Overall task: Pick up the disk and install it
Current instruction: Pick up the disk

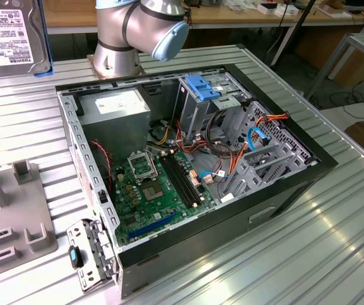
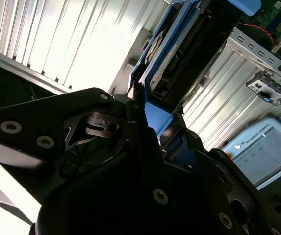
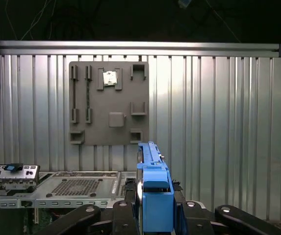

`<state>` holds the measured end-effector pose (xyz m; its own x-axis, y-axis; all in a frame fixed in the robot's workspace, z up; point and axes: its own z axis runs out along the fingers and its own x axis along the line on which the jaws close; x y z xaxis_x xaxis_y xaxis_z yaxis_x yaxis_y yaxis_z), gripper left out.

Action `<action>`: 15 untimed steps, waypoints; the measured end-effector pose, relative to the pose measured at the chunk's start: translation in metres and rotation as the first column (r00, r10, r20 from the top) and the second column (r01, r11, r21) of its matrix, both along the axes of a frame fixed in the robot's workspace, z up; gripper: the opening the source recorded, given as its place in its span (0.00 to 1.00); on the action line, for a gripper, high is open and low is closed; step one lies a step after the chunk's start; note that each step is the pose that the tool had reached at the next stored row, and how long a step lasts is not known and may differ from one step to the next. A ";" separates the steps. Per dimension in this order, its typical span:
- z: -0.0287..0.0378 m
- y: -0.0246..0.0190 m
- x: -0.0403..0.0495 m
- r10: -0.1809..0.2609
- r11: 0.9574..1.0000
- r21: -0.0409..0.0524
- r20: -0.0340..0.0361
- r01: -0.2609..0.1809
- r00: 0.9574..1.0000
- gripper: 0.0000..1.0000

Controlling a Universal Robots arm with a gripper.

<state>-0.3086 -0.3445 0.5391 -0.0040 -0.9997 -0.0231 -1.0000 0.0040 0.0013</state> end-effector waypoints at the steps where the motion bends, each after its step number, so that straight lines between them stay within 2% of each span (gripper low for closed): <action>1: 0.0000 0.0000 0.0003 0.000 1.000 0.000 0.000 0.000 1.000 0.37; 5: 0.0000 0.0001 0.0008 0.000 1.000 0.000 0.000 0.000 1.000 0.37; 9: 0.0000 0.0008 0.0106 0.000 1.000 0.000 0.000 0.000 1.000 0.37; 12: 0.0000 0.0017 0.0291 0.000 1.000 0.000 0.000 0.000 1.000 0.37; 15: 0.0000 0.0023 0.0404 0.000 1.000 0.000 0.000 0.000 1.000 0.37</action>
